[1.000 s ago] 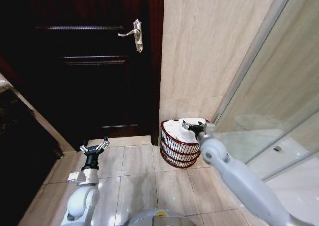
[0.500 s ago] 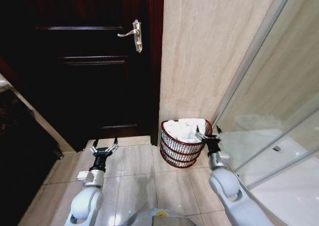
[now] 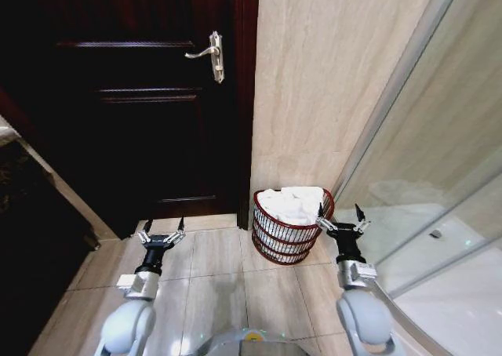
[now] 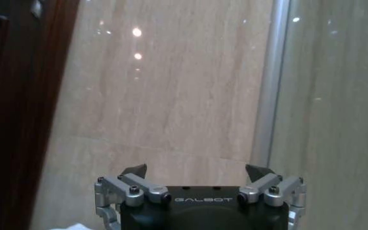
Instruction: Discard the used towel into the hamper.
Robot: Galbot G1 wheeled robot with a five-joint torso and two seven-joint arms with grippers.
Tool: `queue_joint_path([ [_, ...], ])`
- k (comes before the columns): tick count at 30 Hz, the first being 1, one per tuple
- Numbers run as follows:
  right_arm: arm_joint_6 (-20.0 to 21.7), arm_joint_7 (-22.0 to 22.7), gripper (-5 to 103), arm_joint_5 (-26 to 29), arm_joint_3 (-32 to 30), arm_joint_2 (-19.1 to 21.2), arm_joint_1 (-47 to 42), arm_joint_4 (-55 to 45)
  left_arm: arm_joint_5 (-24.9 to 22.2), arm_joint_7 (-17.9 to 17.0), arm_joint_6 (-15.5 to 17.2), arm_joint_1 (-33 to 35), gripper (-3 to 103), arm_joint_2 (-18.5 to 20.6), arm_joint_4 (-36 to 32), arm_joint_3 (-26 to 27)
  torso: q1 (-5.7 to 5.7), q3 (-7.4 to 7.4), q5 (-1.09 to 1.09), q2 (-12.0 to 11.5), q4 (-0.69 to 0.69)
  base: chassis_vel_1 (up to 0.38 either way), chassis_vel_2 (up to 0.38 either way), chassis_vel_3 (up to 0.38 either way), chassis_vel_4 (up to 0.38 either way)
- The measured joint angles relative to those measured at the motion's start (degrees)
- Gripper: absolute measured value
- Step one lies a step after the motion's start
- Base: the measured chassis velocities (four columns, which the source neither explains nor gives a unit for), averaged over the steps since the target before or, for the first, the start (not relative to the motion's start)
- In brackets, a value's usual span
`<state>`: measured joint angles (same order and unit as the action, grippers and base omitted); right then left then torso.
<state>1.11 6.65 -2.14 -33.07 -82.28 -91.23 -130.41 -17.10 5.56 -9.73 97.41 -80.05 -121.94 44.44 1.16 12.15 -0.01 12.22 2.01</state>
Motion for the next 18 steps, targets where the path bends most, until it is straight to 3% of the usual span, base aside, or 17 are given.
queue_joint_path([
  [4,1.7,-3.7,100,2.2,-1.7,-0.6,-0.7,-2.5,-1.6,0.8,0.1,1.3,100,-0.5,-1.0,1.3,0.0,0.0,0.01,0.0,0.01,0.0,0.0,0.0,0.0],
  [13,3.1,-3.7,100,3.0,-0.2,-1.1,-2.2,-4.9,-1.0,-1.0,-1.0,1.6,100,-1.6,-2.4,1.1,0.0,0.0,0.01,0.0,0.0,0.0,0.0,0.0,0.0],
  [18,3.6,-3.4,100,3.2,0.8,-1.4,-3.6,-5.1,-0.4,-3.8,-1.7,1.6,100,-2.3,-3.4,-0.7,0.0,0.0,0.01,0.0,0.0,0.0,0.0,0.0,0.0],
])
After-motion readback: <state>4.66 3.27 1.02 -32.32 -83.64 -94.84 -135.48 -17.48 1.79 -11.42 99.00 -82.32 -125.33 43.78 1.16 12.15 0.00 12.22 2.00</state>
